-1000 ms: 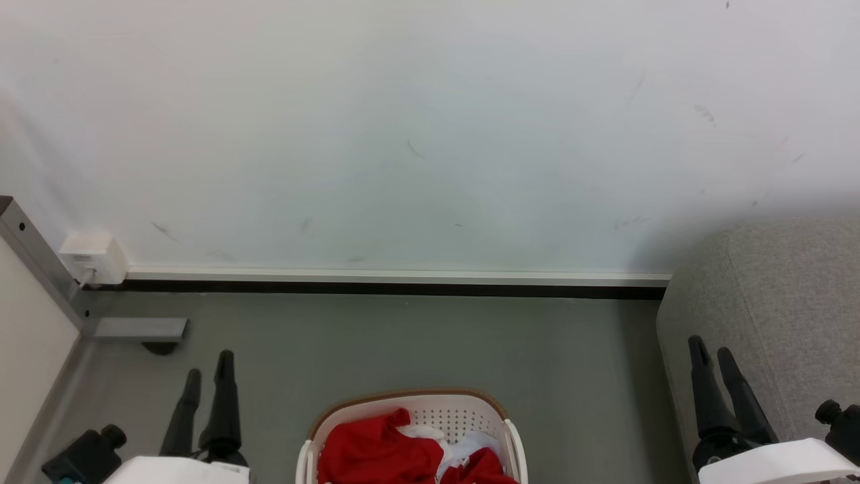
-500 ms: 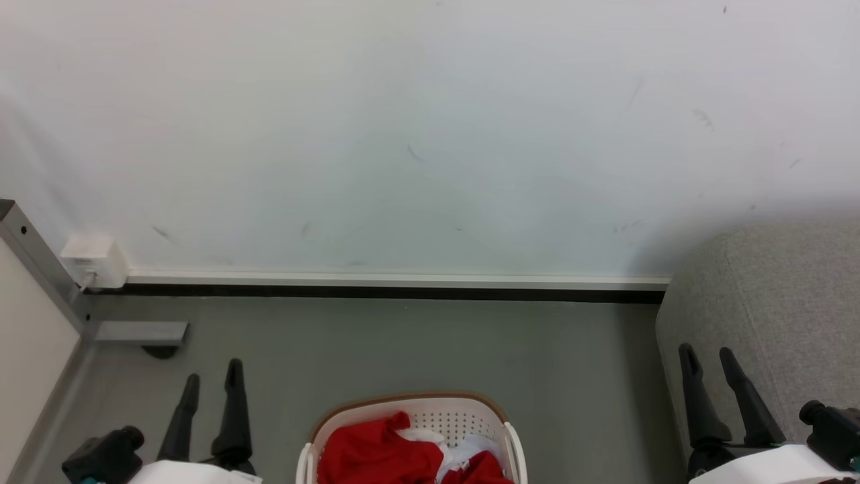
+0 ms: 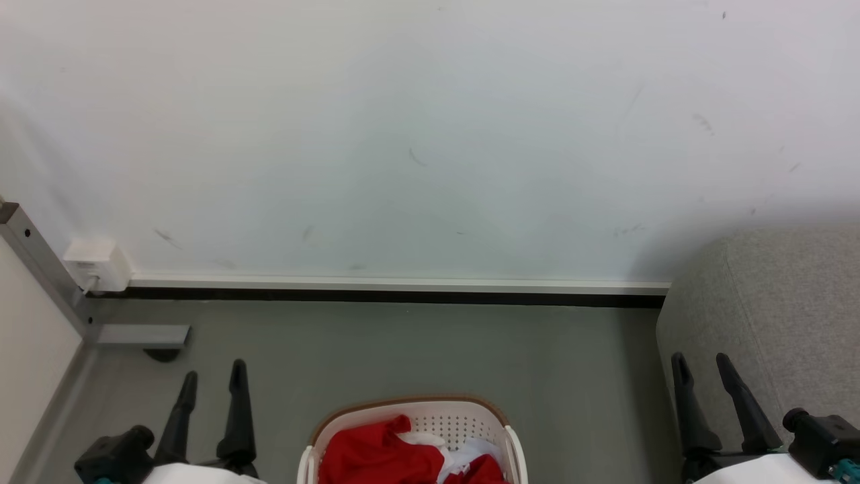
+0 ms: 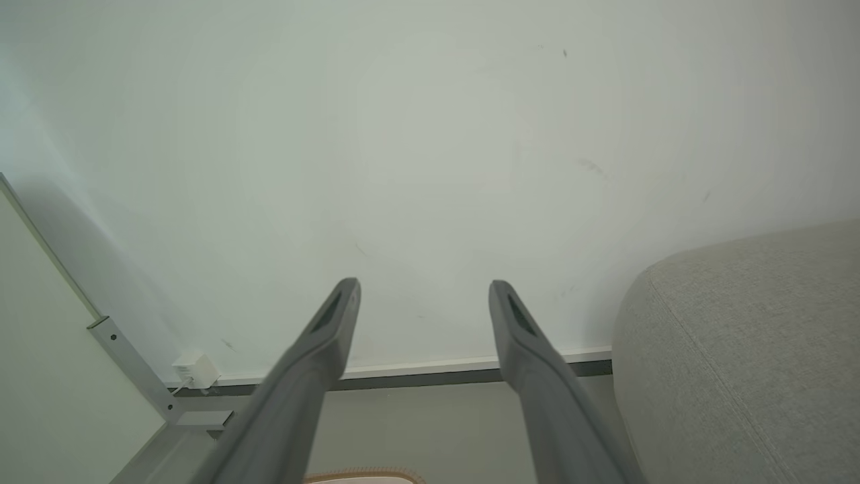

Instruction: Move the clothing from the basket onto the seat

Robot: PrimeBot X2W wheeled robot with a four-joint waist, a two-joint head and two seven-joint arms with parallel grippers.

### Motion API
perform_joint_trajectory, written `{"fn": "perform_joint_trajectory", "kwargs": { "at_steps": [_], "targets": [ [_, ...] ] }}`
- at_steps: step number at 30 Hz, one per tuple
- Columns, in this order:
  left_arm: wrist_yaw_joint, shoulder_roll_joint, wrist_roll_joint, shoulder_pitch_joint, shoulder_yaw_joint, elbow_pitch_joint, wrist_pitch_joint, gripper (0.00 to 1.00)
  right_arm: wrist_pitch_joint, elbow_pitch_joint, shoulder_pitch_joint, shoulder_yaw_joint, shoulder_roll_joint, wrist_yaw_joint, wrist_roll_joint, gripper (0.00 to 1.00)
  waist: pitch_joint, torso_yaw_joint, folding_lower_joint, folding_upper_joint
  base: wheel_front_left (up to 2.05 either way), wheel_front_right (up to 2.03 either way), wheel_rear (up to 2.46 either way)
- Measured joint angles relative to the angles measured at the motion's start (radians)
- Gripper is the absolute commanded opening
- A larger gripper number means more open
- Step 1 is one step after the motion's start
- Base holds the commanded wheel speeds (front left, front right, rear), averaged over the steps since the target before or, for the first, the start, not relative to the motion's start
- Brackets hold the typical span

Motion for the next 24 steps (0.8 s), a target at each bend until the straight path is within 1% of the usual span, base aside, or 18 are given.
{"fn": "perform_joint_trajectory", "kwargs": {
  "at_steps": [24],
  "targets": [
    [0.005, 0.002, 0.193, 0.002, -0.010, -0.007, -0.046, 1.00, -0.049, -0.009, -0.001, 0.025, 0.002, 0.000, -0.152, 1.00, -0.014, 0.003, 0.0000, 0.0000, 0.00, 0.00, 0.00]
  ]
}}
